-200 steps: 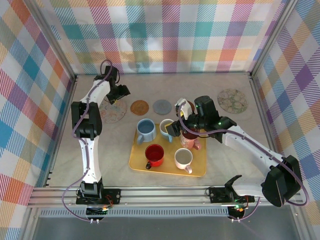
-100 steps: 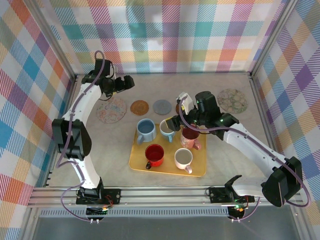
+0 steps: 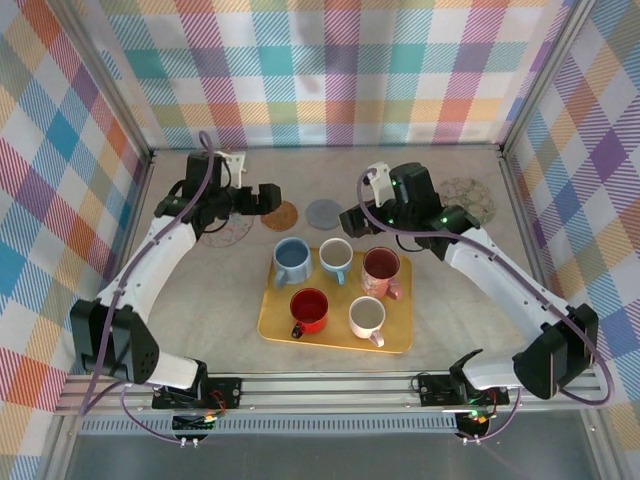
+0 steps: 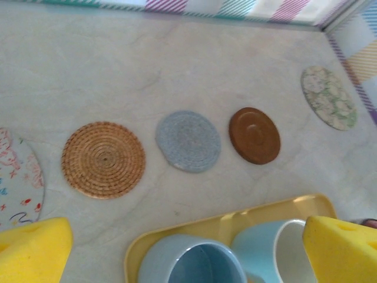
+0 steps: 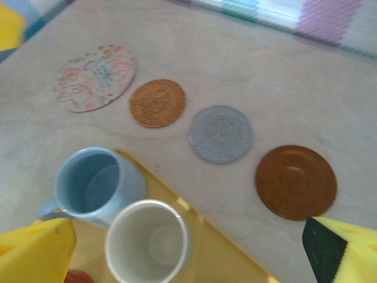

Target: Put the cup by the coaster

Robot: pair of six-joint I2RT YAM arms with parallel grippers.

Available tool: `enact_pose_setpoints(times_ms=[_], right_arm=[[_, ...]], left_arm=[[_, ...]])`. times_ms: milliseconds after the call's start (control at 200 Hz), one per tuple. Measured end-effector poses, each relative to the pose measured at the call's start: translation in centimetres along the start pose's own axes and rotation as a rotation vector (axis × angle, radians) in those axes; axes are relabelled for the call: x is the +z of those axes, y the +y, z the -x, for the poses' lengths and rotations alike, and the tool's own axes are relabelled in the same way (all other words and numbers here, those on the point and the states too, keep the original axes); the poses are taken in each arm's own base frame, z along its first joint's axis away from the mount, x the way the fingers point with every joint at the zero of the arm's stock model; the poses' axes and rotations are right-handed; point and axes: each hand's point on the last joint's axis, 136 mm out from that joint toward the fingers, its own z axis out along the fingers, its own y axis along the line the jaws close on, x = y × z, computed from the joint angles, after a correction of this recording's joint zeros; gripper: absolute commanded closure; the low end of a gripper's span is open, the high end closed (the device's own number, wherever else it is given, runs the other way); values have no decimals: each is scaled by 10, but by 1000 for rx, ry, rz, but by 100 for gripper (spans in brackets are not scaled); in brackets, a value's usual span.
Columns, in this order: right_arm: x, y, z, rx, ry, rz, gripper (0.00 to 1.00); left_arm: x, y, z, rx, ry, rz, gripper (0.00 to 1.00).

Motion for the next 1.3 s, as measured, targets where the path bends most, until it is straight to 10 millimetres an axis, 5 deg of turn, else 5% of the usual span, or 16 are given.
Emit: enact_pose_setpoints(times_ms=[435, 810, 1300], right_arm=[[0, -119, -30, 249, 131, -255, 4], [15, -200, -79, 417, 264, -375, 14], [66, -285, -119, 591, 367, -411, 32]], left_arm=[[-15, -56, -18, 174, -57, -175, 0], [1, -44, -53, 186, 9, -103, 0], [-1, -42, -51, 211, -9, -71, 0]])
